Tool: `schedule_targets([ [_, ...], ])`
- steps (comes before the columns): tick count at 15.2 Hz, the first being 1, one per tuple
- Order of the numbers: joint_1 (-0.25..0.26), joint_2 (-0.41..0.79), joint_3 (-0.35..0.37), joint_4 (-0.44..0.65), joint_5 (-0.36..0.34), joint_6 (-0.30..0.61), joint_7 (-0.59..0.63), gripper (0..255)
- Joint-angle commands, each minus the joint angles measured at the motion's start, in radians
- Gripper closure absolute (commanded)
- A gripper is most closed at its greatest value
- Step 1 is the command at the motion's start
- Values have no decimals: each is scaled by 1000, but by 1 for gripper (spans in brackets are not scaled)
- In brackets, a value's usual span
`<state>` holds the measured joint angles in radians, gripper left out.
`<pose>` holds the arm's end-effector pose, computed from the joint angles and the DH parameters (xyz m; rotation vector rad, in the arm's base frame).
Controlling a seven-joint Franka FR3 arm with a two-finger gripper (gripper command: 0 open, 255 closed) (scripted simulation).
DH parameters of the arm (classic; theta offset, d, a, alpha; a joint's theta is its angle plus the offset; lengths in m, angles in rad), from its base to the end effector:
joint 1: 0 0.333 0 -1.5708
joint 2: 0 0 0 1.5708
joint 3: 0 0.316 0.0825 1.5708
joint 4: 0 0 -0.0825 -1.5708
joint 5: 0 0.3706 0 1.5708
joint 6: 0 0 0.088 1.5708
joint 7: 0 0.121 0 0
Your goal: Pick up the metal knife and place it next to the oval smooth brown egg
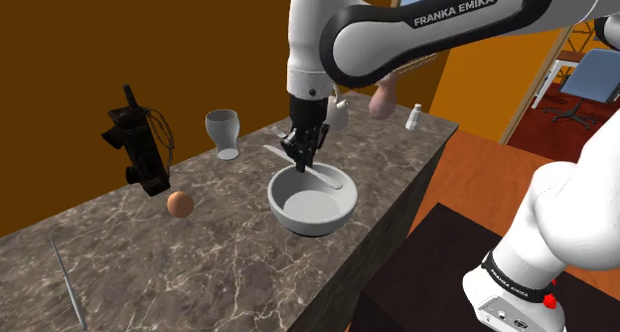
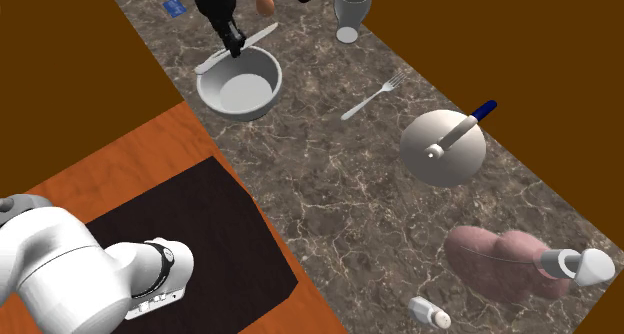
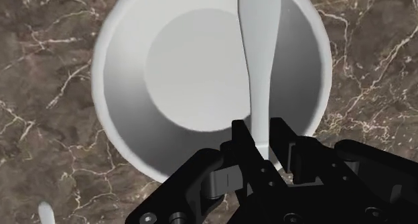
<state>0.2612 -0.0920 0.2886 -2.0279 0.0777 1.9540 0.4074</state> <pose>0.4381 0.2795 0.4786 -3.0889 -0.1746 0.0127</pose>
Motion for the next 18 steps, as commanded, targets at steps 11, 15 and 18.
schedule_targets([
  [11,107,264,94,261,-101,-3,234,255],
  [15,107,276,93,221,-106,48,236,255],
  [18,108,288,92,195,-111,85,238,255],
])
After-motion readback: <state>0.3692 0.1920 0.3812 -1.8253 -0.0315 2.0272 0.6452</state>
